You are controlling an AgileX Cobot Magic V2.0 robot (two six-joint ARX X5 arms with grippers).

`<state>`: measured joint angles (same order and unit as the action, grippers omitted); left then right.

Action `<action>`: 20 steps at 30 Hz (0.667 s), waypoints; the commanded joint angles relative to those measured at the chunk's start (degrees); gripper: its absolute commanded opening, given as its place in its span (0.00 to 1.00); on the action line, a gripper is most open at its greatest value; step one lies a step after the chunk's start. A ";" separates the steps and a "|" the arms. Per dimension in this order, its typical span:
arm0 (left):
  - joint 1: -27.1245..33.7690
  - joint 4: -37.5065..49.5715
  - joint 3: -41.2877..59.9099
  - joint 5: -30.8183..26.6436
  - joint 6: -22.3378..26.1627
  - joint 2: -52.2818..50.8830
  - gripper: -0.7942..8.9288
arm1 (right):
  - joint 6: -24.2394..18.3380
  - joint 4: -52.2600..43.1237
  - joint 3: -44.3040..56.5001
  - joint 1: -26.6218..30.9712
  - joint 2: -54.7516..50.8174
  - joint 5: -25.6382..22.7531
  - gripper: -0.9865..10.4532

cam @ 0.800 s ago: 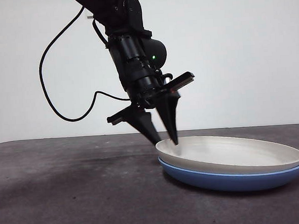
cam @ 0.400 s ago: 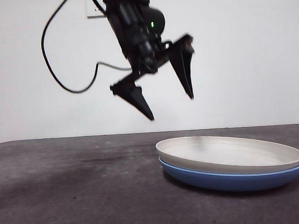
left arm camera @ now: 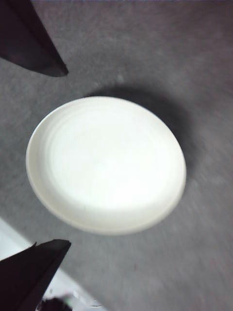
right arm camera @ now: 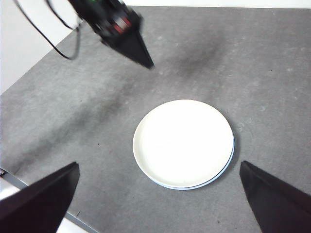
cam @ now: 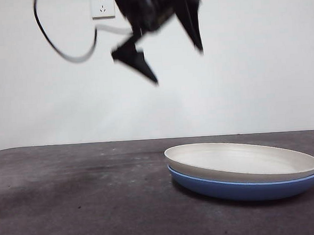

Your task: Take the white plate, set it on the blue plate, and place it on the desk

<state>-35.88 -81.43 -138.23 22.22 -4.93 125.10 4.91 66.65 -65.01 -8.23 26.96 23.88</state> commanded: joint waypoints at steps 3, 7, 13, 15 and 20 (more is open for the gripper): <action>-0.70 -2.71 -0.48 -0.90 1.68 -10.12 0.67 | 0.46 -0.63 -0.98 -0.15 0.28 -1.20 0.62; -0.70 -2.71 3.82 -3.80 2.91 -19.04 0.67 | 0.68 -1.03 -0.98 -0.15 0.28 -4.37 0.62; -0.50 -2.71 13.86 -4.52 5.77 -33.62 0.67 | 2.38 -4.15 -0.98 -0.15 0.28 -4.90 0.62; -0.50 -2.69 18.51 -4.52 7.06 -38.93 0.66 | 2.97 -6.25 -0.98 -0.15 0.31 -4.92 0.62; -0.48 -2.64 30.47 -4.55 10.84 -51.52 0.66 | 4.15 -10.25 -0.98 -0.15 0.31 -4.90 0.62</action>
<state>-36.03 -81.43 -108.64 17.87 3.36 74.59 7.99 57.01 -65.01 -8.23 26.98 19.22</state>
